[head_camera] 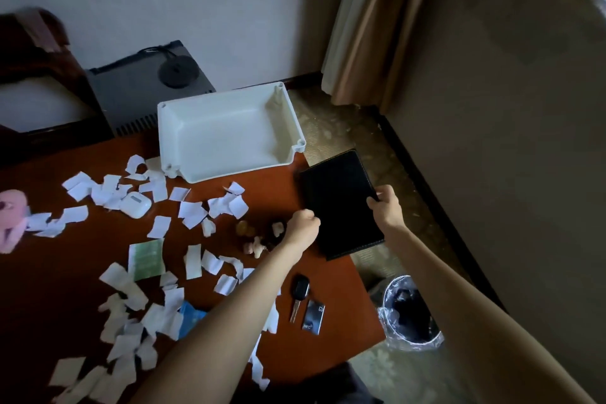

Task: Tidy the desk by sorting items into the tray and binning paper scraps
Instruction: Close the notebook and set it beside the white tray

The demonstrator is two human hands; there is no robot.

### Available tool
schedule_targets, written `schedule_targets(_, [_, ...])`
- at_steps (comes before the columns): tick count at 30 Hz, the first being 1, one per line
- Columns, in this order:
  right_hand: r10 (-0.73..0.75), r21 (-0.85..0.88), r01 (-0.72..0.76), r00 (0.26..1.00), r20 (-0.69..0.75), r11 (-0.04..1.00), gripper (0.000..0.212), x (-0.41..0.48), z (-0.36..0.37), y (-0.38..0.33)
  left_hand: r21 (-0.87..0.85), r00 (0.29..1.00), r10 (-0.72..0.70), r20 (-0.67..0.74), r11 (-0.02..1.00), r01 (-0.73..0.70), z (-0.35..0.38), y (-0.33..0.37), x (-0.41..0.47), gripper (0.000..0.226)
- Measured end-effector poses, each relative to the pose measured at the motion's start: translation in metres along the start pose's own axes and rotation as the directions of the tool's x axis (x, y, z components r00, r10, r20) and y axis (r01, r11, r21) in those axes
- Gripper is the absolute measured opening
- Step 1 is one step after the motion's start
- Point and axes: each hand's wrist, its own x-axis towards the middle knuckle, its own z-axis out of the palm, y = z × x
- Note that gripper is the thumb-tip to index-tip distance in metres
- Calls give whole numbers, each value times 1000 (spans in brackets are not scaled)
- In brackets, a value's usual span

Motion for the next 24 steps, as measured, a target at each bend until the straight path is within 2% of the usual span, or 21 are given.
schedule_targets(3, [-34, -99, 34, 999, 10, 995, 29, 8, -1, 2, 64, 998, -11, 61, 998, 7, 4, 11, 1, 25])
schedule_targets(6, [-47, -128, 49, 999, 15, 991, 28, 9, 5, 6, 152, 1000, 17, 6, 988, -18, 0, 11, 5, 45])
schedule_targets(10, [-80, -166, 84, 996, 30, 982, 28, 3, 26, 11, 128, 999, 11, -32, 992, -7, -11, 1, 8, 44])
schedule_targets(16, [-141, -206, 176, 975, 174, 962, 32, -18, 65, 11, 110, 979, 9, -203, 994, 14, -36, -15, 5, 41])
schedule_targets(19, [-193, -256, 240, 961, 196, 936, 39, -27, 82, 6, 91, 970, -10, -243, 995, 33, -47, -25, 4, 39])
schedule_targets(24, [-175, -256, 214, 970, 168, 943, 33, -36, 97, 2, 83, 962, -9, -274, 996, 33, -57, -35, 2, 39])
